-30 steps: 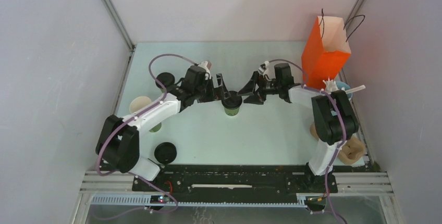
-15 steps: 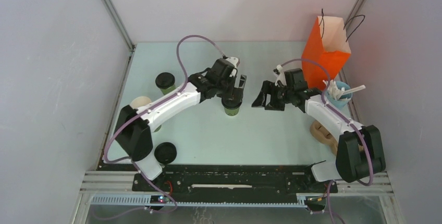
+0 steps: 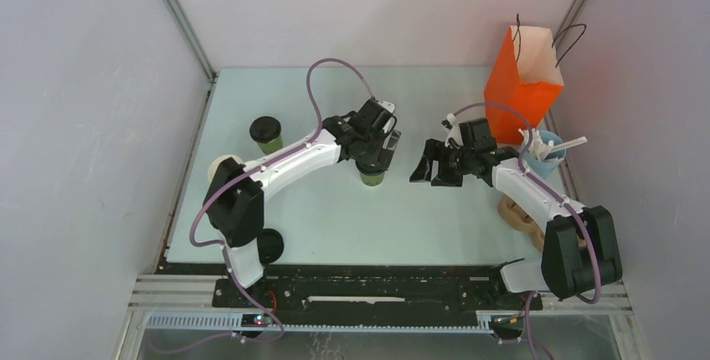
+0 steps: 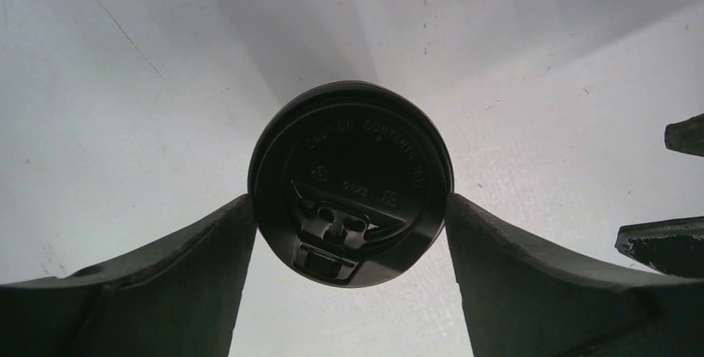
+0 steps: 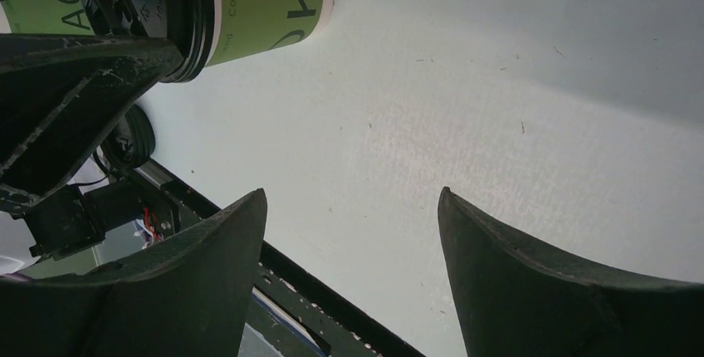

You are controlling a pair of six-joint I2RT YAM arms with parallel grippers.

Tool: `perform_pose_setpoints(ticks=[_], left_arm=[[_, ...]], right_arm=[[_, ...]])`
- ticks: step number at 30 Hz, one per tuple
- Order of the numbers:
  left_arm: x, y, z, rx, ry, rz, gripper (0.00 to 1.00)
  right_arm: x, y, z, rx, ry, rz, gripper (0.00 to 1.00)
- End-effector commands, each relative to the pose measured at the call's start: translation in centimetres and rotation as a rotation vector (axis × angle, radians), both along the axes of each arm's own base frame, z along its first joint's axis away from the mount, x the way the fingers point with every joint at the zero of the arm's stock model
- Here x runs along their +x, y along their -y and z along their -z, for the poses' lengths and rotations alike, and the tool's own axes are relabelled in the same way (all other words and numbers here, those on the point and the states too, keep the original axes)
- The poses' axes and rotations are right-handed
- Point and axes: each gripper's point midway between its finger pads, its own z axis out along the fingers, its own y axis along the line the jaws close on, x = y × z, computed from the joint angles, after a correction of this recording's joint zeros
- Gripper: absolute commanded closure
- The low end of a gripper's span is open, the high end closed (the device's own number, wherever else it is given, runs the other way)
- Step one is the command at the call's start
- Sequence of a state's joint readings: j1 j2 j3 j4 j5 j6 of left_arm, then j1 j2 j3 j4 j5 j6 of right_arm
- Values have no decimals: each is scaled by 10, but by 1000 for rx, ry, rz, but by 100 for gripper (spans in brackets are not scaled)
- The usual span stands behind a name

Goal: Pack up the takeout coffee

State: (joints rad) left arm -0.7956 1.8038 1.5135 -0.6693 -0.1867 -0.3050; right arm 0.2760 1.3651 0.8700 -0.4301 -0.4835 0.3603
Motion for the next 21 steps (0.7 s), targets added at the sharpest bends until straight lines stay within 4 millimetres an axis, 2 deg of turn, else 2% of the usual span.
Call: perform_pose_setpoints(ticks=[1,6,13,16,21], left_arm=[[9,2,-14,12,50,-4,15],[10,-1,-14,38,57,-15,23],[20,-24,-29,75,113,-97,23],[30,-41,-29,83,117,-143,22],[62,-91,-32,77,143,-276,22]], right_arm=[[4,0,-11,11,64,-19,16],[4,-1,-11,13,67,-22,17],[3,-2,-12,19,70,-28,17],[2,-3,-11,18,71,-32,17],[0,-5,-10,15,70,-40,17]])
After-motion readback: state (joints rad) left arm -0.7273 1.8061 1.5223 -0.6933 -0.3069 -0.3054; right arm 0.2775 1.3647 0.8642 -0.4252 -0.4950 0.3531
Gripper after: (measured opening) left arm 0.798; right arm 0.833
